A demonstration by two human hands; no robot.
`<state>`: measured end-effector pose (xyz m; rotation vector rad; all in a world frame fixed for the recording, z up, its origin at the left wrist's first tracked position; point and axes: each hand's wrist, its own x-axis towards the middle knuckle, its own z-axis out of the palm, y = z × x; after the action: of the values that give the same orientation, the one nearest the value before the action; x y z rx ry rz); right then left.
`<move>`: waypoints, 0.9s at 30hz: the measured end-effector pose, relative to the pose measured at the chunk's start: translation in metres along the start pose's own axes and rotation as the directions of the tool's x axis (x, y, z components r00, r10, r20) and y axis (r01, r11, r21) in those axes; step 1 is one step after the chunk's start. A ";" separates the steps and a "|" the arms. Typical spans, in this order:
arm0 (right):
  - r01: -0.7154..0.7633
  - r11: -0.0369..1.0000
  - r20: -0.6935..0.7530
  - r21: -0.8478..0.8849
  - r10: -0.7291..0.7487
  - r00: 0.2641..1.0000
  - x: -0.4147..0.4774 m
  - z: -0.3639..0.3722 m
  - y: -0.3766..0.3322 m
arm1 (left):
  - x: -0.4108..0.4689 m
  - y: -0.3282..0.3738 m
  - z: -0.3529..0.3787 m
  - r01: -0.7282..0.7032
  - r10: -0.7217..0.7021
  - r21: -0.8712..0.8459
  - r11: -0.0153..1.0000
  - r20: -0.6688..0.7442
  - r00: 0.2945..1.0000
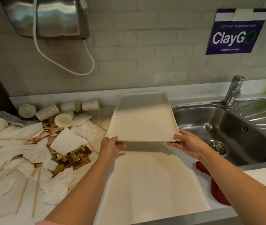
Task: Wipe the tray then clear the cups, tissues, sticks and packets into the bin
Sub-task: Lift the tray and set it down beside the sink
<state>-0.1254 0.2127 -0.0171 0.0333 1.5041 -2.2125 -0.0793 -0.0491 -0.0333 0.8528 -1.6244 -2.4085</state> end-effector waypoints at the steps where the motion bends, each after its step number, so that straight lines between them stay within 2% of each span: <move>1: -0.006 1.000 -0.026 0.000 0.006 1.000 0.004 -0.007 0.000 | 0.001 -0.002 0.000 0.010 -0.011 0.050 0.999 0.025 1.000; 5: -0.023 1.000 -0.111 -0.016 0.021 0.994 0.016 -0.029 -0.002 | 0.000 -0.010 0.005 0.013 -0.024 0.213 0.977 0.050 0.998; 12: -0.063 0.993 -0.220 -0.102 0.039 0.975 0.026 -0.049 -0.001 | 0.004 -0.030 0.019 0.008 -0.032 0.277 0.961 0.084 0.996; 16: -0.072 0.970 -0.291 -0.234 0.001 0.957 0.032 -0.055 -0.001 | 0.004 -0.031 0.024 -0.003 -0.028 0.333 0.943 0.089 0.996; 20: -0.092 0.893 -0.396 -0.441 -0.101 0.913 0.044 -0.061 0.001 | 0.003 -0.030 0.028 -0.004 -0.041 0.374 0.927 0.113 0.993; 23: -0.162 0.798 -0.484 -0.580 -0.178 0.857 0.055 -0.065 0.002 | 0.006 -0.031 0.027 -0.011 -0.024 0.388 0.922 0.085 0.996; 27: -0.216 0.708 -0.482 -0.673 -0.197 0.854 0.063 -0.066 0.005 | 0.006 -0.029 0.025 -0.005 -0.015 0.371 0.929 0.050 0.999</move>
<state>-0.1956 0.2473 -0.0649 0.4308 2.5745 -1.5002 -0.0909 -0.0186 -0.0550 0.8479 -2.1429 -2.1735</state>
